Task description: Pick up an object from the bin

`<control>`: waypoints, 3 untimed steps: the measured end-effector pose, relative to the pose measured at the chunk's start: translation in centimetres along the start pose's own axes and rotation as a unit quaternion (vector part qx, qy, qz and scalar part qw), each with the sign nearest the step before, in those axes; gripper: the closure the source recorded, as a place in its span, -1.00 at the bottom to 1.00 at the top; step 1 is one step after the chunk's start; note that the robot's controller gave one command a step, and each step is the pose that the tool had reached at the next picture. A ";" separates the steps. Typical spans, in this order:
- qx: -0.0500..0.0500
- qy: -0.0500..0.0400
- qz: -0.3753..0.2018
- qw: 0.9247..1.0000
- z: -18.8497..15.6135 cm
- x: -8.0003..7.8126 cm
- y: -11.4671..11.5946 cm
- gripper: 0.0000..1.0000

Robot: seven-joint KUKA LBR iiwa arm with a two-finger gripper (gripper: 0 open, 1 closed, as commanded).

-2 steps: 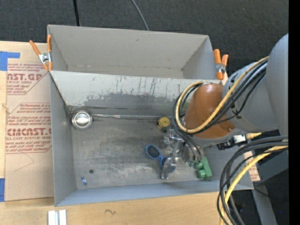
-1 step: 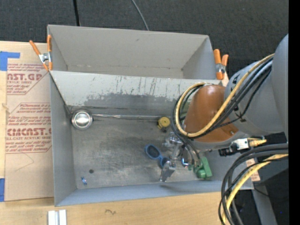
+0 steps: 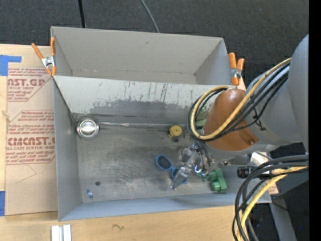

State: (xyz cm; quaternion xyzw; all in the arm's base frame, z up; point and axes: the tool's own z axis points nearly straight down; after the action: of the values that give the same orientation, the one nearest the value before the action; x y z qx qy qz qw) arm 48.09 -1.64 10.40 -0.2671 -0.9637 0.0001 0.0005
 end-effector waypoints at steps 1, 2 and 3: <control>0.000 -0.002 0.010 1.000 3.4 1.0 1.9 -1.00; 0.000 -0.001 0.009 1.000 3.3 0.9 1.9 -1.00; 0.000 0.003 0.009 1.000 3.2 1.1 2.1 1.00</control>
Offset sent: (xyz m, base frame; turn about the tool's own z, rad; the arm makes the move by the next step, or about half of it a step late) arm 0.0002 0.0223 -0.0340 0.0192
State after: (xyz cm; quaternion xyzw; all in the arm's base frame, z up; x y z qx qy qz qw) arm 48.20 0.70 7.24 -0.2753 -0.9614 -0.0009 0.0028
